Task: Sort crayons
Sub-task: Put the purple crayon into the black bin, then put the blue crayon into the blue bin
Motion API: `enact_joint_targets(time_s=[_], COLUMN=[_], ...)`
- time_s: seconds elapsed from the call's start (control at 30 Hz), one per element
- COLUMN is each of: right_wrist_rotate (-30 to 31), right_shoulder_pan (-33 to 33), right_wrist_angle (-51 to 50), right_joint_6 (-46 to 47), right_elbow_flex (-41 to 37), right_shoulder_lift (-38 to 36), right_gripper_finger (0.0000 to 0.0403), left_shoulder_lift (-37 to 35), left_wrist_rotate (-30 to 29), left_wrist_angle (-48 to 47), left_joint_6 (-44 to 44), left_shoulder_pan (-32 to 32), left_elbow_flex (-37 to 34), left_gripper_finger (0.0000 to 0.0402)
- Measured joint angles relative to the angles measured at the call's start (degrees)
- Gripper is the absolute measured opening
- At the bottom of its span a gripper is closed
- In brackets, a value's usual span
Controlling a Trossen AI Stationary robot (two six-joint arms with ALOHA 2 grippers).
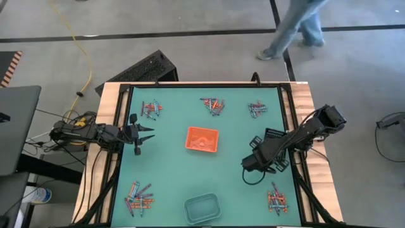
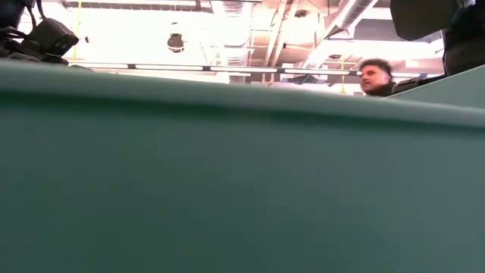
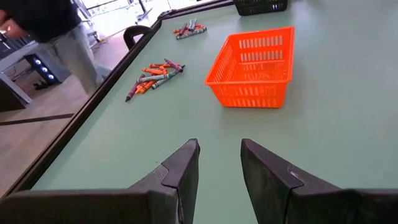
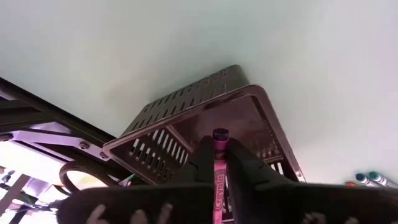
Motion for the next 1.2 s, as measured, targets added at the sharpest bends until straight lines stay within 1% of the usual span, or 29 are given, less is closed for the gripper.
enact_joint_targets(time_s=[0.2, 0.37, 0.6, 0.8, 0.9, 0.97, 1.2], right_wrist_rotate=[0.1, 0.9, 4.9, 7.5, 7.6, 7.6, 9.7], right_shoulder_pan=[-0.4, -1.3, -1.5, -1.5, -1.5, -1.5, -1.5], right_wrist_angle=[0.0, -0.8, -2.1, -1.2, 1.2, 4.5, 19.1], right_joint_6=[0.6, 3.2, 8.2, 15.0, 18.4, 19.8, 19.5], right_elbow_flex=[0.0, 0.0, 0.2, 3.1, 4.3, 4.5, 4.5], right_shoulder_lift=[0.0, 0.0, -2.6, -5.8, -7.4, -8.3, -9.5], right_gripper_finger=[0.0080, 0.0108, 0.0118, 0.0118, 0.0118, 0.0118, 0.0118], left_shoulder_lift=[0.0, 0.0, 0.0, 0.0, 0.0, 0.0, 0.0], left_wrist_rotate=[0.0, 0.0, 0.0, 0.0, 0.0, 0.0, 0.0], left_wrist_angle=[0.0, 0.0, 0.0, 0.0, 0.0, 0.0, 0.0], left_joint_6=[0.0, 0.0, 0.0, 0.0, 0.0, 0.0, 0.0], left_shoulder_pan=[0.0, 0.0, 0.0, 0.0, 0.0, 0.0, 0.0], left_elbow_flex=[0.0, 0.0, 0.0, 0.0, 0.0, 0.0, 0.0], left_gripper_finger=[0.0110, 0.0110, 0.0110, 0.0110, 0.0110, 0.0110, 0.0110])
